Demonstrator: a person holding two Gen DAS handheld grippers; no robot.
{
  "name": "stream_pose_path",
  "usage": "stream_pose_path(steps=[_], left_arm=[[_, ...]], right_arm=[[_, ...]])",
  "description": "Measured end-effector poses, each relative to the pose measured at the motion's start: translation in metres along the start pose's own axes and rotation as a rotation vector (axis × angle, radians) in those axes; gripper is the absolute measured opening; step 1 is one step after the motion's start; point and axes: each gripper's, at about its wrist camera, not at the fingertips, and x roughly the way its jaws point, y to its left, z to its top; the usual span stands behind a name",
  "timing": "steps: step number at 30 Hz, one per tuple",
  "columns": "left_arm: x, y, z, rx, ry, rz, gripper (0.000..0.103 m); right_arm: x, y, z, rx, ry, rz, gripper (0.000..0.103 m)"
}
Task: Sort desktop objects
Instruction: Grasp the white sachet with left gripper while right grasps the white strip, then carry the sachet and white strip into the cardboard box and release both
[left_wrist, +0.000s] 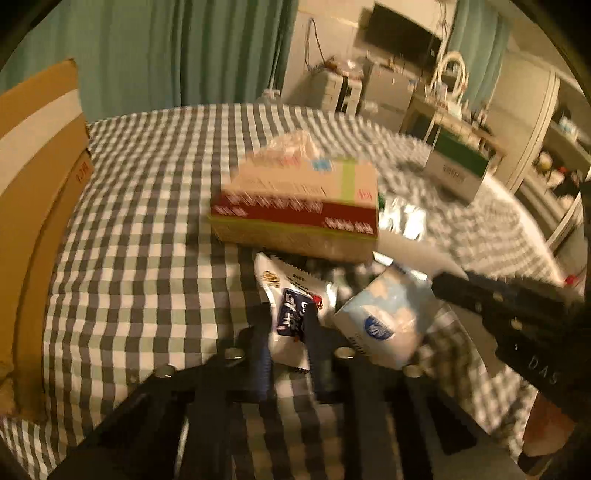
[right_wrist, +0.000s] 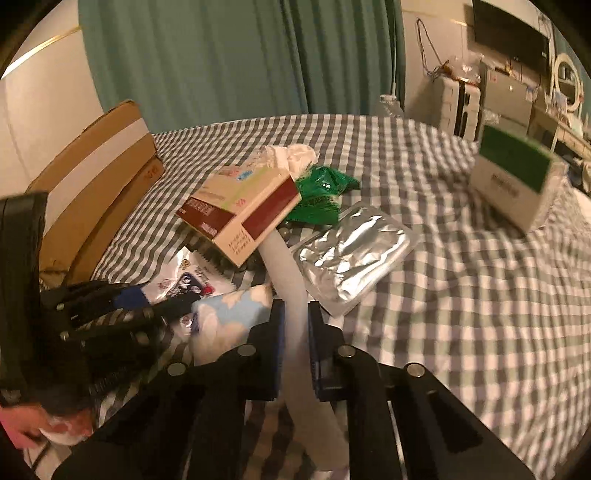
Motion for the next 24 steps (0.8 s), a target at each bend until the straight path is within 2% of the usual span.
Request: stream_pose_path(steps=[2,5,10,13,18,21,24], left_arm=[[-0.007,0.004,0.0,-0.031,0.015,-0.048,0.008],[-0.013,0.004,0.001,-0.054,0.048,-0.093,0.005],[-0.043,-0.021,-0.003,0.026,0.045,-0.101,0.004],[-0.063,-0.029,-0.005,0.004,0.028,-0.134,0.004],[-0.099,-0.037,-0.003,0.011,0.002,-0.134,0.004],[-0.121,-0.045,0.016,-0.005,-0.046,-0.152,0.004],[-0.149,-0.049,0.038,0.015,-0.091,-0.127,0.004]], right_arm=[[-0.012,-0.002,-0.002,0.012,-0.002,-0.009,0.011],[-0.038,-0.001,0.0,0.0,-0.022,-0.067,0.011],[-0.08,-0.004,-0.002,0.058,-0.078,-0.084,0.011],[-0.104,-0.007,-0.006,0.095,-0.104,-0.075,0.011],[-0.133,-0.005,-0.009,0.108,-0.132,-0.08,0.011],[-0.15,0.002,-0.01,0.101,-0.152,-0.079,0.011],[-0.165,0.011,-0.008,0.092,-0.165,-0.076,0.011]])
